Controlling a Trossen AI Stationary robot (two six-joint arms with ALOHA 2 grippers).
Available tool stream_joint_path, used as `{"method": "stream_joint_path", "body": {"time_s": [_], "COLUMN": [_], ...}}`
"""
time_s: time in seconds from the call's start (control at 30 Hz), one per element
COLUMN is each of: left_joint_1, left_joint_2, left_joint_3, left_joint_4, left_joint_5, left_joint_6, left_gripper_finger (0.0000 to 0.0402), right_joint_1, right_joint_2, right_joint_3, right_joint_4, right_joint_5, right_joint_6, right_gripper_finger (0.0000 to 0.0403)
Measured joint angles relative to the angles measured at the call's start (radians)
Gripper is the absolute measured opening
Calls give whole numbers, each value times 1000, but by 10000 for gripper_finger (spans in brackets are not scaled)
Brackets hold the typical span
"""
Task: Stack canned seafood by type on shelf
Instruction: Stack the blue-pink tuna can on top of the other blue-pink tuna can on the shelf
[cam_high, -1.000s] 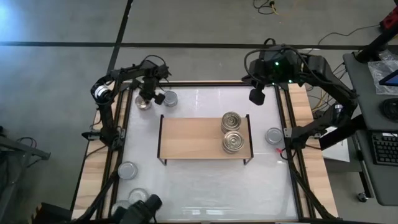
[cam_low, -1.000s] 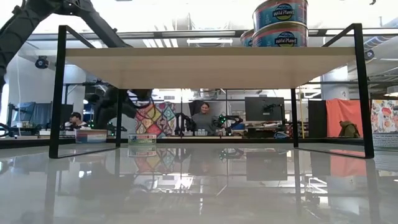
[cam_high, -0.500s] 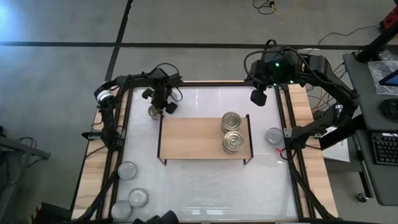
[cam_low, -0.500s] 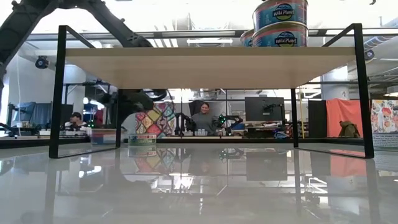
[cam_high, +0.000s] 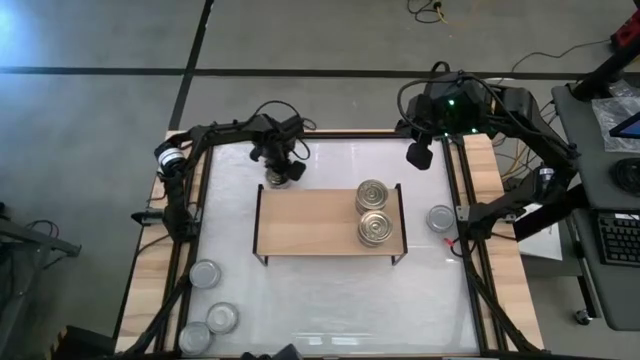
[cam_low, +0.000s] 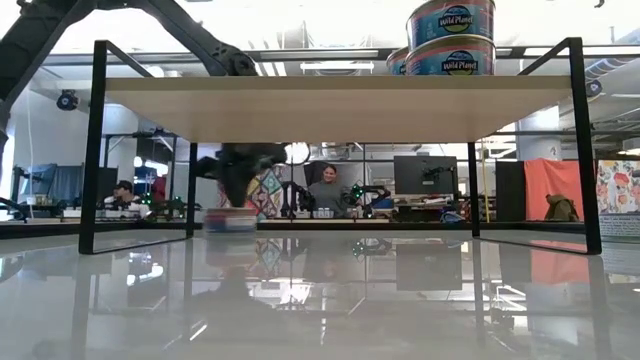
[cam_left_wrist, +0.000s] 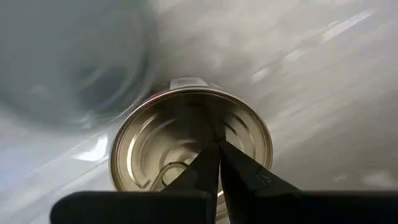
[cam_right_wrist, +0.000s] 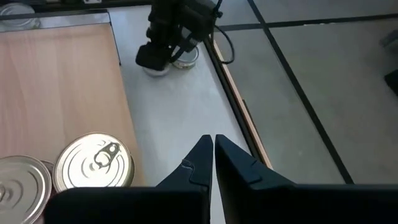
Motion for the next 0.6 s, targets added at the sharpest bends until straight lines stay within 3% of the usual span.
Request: {"method": "stream_joint_path", "body": {"time_s": [0.13, 0.4, 0.6], "left_joint_1": [0, 2, 2], "left_joint_2": [2, 49, 139], "left_joint_3": [-2, -4, 134], "left_joint_4": [99, 419, 463], "left_joint_5": [59, 58, 57], "left_joint_6": [-52, -110, -95], "left_gripper_finger": [0, 0, 0], "right_joint_1": [0, 0, 0], "right_joint_2": [2, 1, -2], "right_joint_3": [14, 31, 31], "right_joint_4": [-30, -49, -30], "right_joint_5": [0, 1, 34], "right_joint_6": [18, 45, 64], "right_gripper_finger": [10, 12, 13]}}
